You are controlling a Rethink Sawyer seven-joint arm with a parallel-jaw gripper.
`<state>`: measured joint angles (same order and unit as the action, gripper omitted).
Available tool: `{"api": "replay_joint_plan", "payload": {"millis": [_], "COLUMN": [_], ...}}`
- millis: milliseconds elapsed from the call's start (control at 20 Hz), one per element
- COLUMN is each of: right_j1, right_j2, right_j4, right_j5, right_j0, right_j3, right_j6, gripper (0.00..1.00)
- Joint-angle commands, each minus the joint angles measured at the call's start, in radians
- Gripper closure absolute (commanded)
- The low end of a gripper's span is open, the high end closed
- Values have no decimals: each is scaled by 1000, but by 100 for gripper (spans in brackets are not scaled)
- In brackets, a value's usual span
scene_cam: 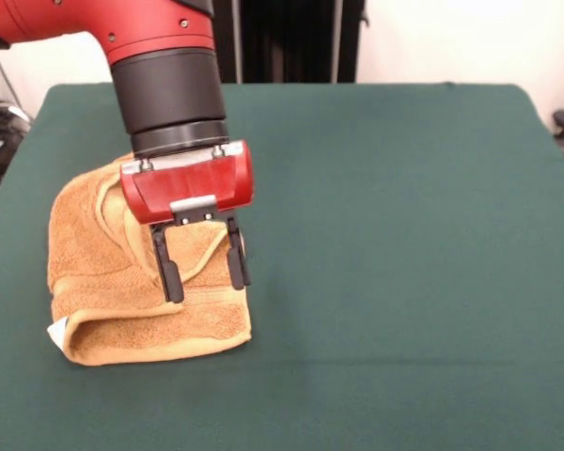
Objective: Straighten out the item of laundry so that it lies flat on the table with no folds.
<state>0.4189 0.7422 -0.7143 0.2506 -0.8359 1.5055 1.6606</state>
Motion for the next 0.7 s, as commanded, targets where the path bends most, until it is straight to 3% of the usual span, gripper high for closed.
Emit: {"api": "replay_joint_plan", "payload": {"millis": [50,500,700], "right_j1": [-124,-221,-262], "right_j2": [-15,-42,-8], "right_j4": [-53,-94,-112], "right_j5": [-1,-137,-165], "right_j0": [37,103,95], "right_j3": [3,-120,-161], "right_j6": [-39,50,29], "gripper": [0,0,0]}}
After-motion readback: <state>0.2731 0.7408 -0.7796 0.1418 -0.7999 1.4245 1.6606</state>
